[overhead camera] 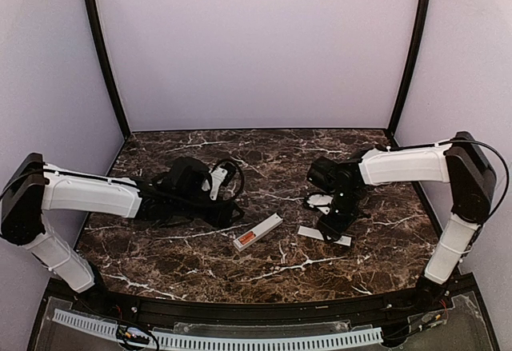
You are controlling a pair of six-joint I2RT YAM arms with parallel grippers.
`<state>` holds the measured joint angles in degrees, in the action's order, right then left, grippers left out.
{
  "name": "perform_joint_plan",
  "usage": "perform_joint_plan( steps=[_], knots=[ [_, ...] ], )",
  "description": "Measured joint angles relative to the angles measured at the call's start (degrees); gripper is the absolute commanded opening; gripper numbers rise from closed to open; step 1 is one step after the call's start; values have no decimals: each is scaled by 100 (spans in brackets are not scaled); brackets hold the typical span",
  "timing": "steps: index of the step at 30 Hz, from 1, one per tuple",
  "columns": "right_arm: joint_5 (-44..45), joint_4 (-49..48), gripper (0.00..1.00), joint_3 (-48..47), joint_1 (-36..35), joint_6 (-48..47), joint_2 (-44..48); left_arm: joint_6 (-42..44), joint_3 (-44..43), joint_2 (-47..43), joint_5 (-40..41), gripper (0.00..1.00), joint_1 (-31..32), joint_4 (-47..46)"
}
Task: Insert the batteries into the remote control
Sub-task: Adjust the battery cover at the center of the board.
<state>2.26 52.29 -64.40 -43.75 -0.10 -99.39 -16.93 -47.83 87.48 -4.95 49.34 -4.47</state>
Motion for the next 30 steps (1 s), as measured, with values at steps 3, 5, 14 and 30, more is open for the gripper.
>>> perform_joint_plan(
  steps=[3,5,14,30],
  knots=[
    [79,28,55,-2,74,2,-127,-2,63,-52,-46,61,0,-13],
    [103,31,54,0,125,-7,-201,-2,98,-72,-68,62,0,-17],
    [42,22,44,15,166,-120,-319,-17,155,-131,-85,70,0,-7],
    [-621,50,26,-15,116,-267,-420,-85,153,-98,-28,79,-31,205]
  ],
)
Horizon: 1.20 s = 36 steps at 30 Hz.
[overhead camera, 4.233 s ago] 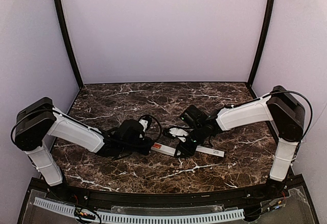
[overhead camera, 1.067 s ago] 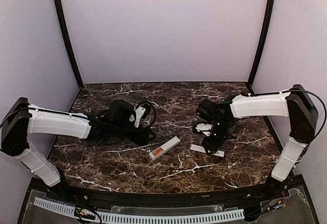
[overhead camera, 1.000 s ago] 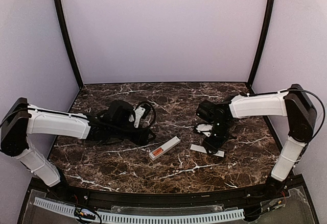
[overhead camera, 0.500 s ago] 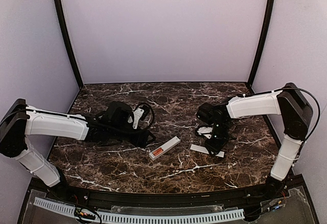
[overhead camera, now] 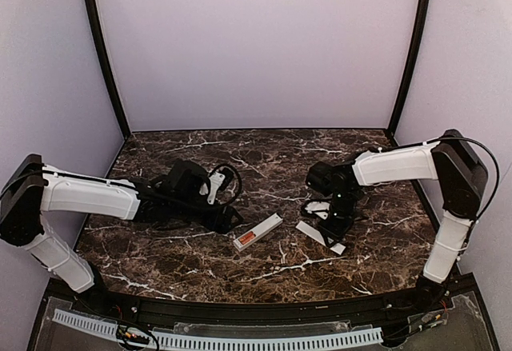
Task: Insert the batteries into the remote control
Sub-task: Adjust the battery cover at the center of the board.
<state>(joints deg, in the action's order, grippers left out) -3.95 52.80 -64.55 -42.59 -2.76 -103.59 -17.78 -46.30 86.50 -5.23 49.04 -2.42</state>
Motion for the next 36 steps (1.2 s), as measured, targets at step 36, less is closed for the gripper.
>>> perform_joint_plan(
  steps=[36],
  knots=[
    [525,326,44,-389,-726,184,-310,-192,295,107,13,99,-31,-4]
  ],
)
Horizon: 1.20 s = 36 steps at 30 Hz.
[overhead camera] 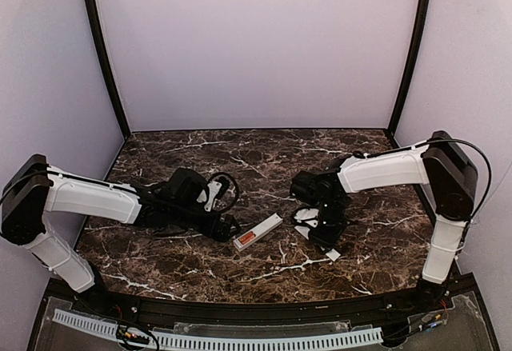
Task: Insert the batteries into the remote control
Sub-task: Adjust the battery cover at the center of the board, then pick up the battery cover at the center of the board.
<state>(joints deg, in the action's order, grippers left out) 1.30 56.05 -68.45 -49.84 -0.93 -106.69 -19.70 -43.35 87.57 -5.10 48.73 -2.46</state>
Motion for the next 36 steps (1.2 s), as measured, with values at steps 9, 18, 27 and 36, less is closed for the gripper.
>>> perform_joint_plan(
  steps=[9,18,27,36],
  knots=[
    [26,138,32,-63,-236,131,-81,-13,0,0,63,99,0,0],
    [96,149,23,-68,-289,225,-85,-46,50,-2,33,99,0,-61],
    [302,179,20,-114,-302,227,-85,249,509,-92,-254,99,140,-339],
    [527,107,19,-181,-188,173,2,1058,-120,170,240,99,754,-151]
  ],
)
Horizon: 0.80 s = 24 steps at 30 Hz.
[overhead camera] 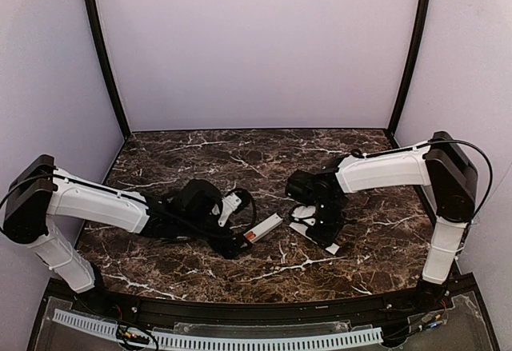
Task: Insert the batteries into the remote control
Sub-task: Pick up the battery cover at the center of the board, then adjust the remote control without the battery cover at the center of the board.
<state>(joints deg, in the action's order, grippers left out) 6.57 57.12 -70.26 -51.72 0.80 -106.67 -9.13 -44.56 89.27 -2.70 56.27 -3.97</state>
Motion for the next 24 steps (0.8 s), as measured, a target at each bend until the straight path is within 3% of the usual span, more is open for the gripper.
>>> perform_joint_plan(
  steps=[14,24],
  knots=[
    [223,-15,16,-79,175,-33,293,540,-350,774,459,98,63,417],
    [251,-94,15,-483,219,-236,535,551,-503,885,1357,98,55,758]
  ],
)
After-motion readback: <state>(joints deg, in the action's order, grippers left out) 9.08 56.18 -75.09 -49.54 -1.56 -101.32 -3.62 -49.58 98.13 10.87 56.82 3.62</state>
